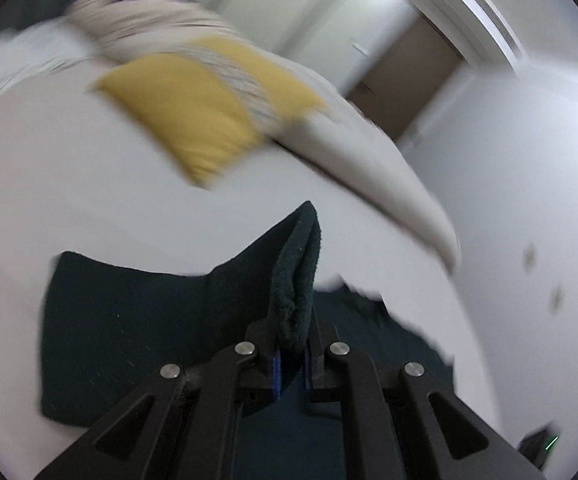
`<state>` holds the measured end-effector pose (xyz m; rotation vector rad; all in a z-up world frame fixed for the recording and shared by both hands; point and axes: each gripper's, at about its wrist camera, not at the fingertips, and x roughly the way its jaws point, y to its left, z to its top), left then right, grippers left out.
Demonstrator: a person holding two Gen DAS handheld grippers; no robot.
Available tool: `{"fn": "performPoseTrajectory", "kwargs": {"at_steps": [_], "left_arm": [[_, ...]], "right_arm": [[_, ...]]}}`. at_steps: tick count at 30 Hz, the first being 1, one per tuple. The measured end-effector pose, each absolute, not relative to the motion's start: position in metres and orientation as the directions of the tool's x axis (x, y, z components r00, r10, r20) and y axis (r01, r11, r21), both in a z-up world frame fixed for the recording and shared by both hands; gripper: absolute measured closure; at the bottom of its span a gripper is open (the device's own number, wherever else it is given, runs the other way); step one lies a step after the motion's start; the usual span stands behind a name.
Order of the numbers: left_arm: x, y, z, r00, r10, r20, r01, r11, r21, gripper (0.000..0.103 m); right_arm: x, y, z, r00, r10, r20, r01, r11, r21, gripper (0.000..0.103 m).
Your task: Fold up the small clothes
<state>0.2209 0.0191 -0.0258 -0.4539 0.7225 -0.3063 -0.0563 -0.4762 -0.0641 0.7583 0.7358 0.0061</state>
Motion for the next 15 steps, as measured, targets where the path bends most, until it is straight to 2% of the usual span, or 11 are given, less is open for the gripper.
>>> {"fn": "performPoseTrajectory", "kwargs": {"at_steps": [2, 5, 9, 11, 14, 15], "left_arm": [[0.218, -0.047, -0.033, 0.681, -0.426, -0.596, 0.214, 0.894, -0.395, 0.095], [0.217, -0.104, -0.056, 0.642, -0.414, -0.646, 0.276, 0.910, -0.309, 0.095], [0.226, -0.121, -0.091, 0.584, -0.399, -0.707, 0.255, 0.917, -0.307, 0.093], [0.238, -0.125, -0.100, 0.554, -0.393, -0.734, 0.248, 0.920, -0.305, 0.084], [0.224, -0.122, -0.099, 0.553, -0.408, -0.727, 0.267, 0.913, -0.310, 0.068], [0.214, -0.121, -0.098, 0.557, -0.413, -0.720, 0.266, 0.911, -0.316, 0.052]], "right_arm": [[-0.059, -0.490, -0.067, 0.756, 0.247, -0.607, 0.263, 0.734, 0.626, 0.047], [-0.060, -0.507, -0.073, 0.747, 0.245, -0.617, 0.278, 0.728, 0.626, 0.047], [-0.052, -0.513, -0.075, 0.736, 0.246, -0.631, 0.263, 0.754, 0.602, 0.047], [-0.046, -0.512, -0.074, 0.733, 0.248, -0.634, 0.252, 0.767, 0.591, 0.047], [-0.029, -0.506, -0.070, 0.723, 0.252, -0.643, 0.231, 0.789, 0.569, 0.046], [-0.023, -0.500, -0.069, 0.719, 0.258, -0.645, 0.222, 0.794, 0.566, 0.045]]}}
